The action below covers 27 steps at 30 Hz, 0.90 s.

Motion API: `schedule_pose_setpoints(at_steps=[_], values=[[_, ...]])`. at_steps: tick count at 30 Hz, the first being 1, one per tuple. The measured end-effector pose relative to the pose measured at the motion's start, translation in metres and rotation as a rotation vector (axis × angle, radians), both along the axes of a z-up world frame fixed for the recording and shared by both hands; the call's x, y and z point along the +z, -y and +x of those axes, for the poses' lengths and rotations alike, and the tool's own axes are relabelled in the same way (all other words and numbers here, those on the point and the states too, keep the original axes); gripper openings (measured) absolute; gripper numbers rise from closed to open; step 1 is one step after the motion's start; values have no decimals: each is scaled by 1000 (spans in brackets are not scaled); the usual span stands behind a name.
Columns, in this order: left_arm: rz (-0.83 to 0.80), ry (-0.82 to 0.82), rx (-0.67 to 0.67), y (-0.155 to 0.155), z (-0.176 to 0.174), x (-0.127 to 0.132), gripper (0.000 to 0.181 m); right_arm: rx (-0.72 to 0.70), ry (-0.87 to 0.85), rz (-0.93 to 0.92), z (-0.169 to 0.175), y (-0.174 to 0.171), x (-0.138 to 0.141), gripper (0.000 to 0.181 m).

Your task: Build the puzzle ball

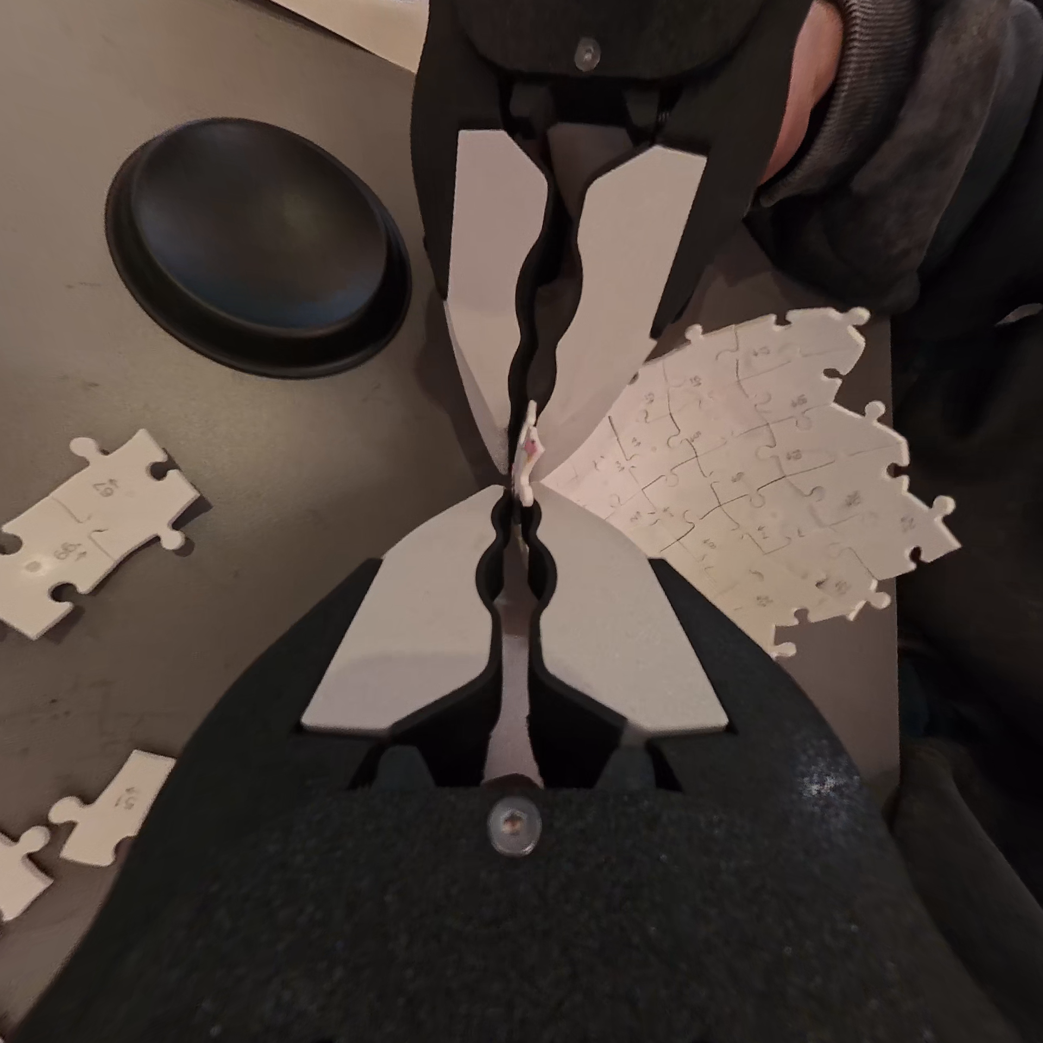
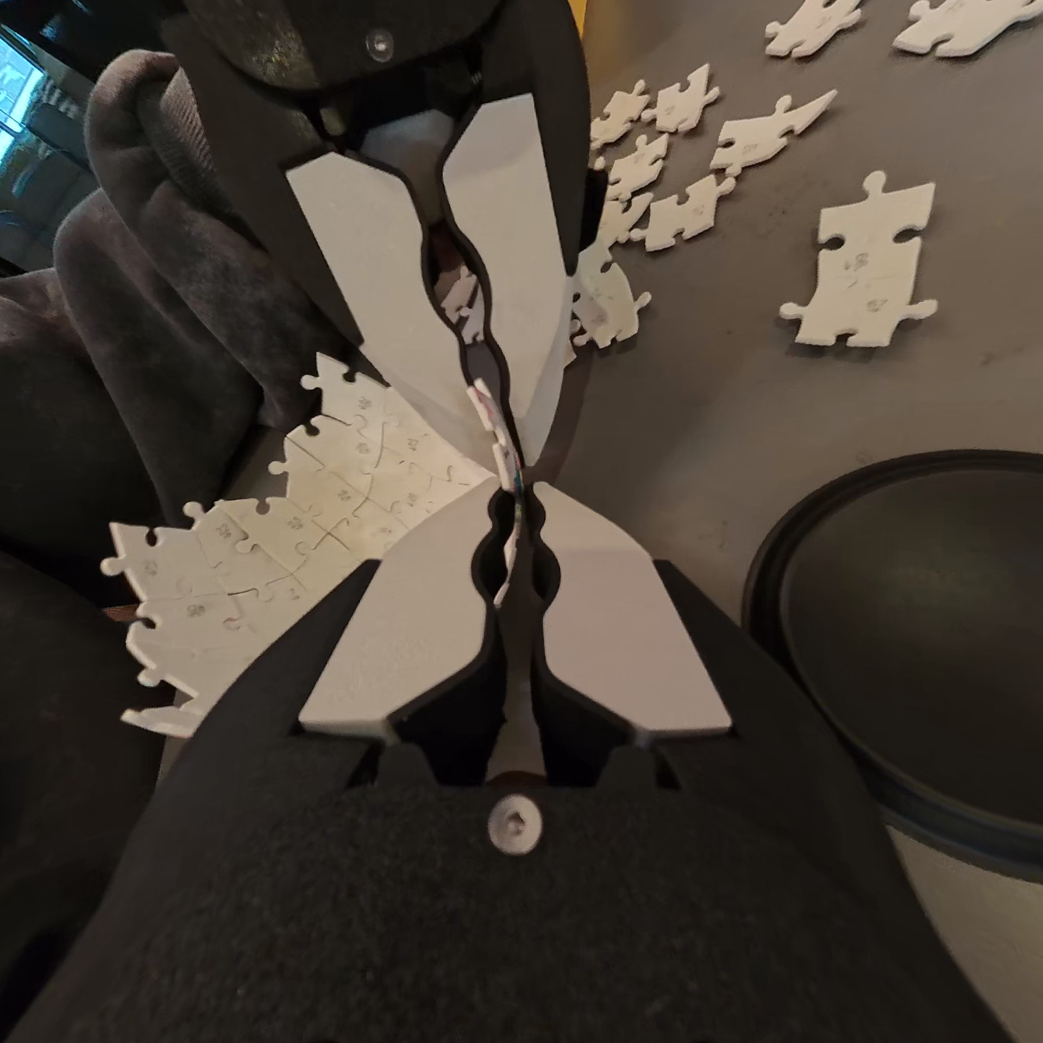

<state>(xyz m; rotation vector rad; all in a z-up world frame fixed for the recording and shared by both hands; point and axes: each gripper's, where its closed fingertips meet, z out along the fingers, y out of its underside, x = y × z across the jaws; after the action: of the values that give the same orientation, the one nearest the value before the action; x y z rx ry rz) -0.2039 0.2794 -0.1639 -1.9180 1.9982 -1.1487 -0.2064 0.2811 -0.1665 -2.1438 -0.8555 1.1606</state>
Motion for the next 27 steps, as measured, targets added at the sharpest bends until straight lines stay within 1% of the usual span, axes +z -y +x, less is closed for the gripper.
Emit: schedule_pose_setpoints(at_steps=[5, 9, 13, 16, 19, 20, 22, 27], values=[[-3, 10, 2, -1, 1, 0, 2, 7, 43, 54, 1, -1, -1, 2], [-29, 44, 1, 0, 1, 7, 8, 23, 67, 50, 1, 2, -4, 2], [-16, 46, 2, -2, -1, 8, 4, 28, 70, 51, -1, 3, -4, 3], [9, 34, -4, -3, -2, 6, 2, 32, 57, 26, -3, 4, -5, 3], [3, 37, 0, -3, -2, 7, 2, 29, 37, 22, -2, 4, -3, 3], [1, 36, 0, -3, -2, 7, 2, 35, 35, 13, -2, 6, -3, 7], [7, 31, 1, -4, -4, 7, 2, 44, 44, -21, 2, 10, -5, 13], [21, 39, 0, -4, -3, 9, 2, 29, 89, -58, 13, 14, -4, 12]])
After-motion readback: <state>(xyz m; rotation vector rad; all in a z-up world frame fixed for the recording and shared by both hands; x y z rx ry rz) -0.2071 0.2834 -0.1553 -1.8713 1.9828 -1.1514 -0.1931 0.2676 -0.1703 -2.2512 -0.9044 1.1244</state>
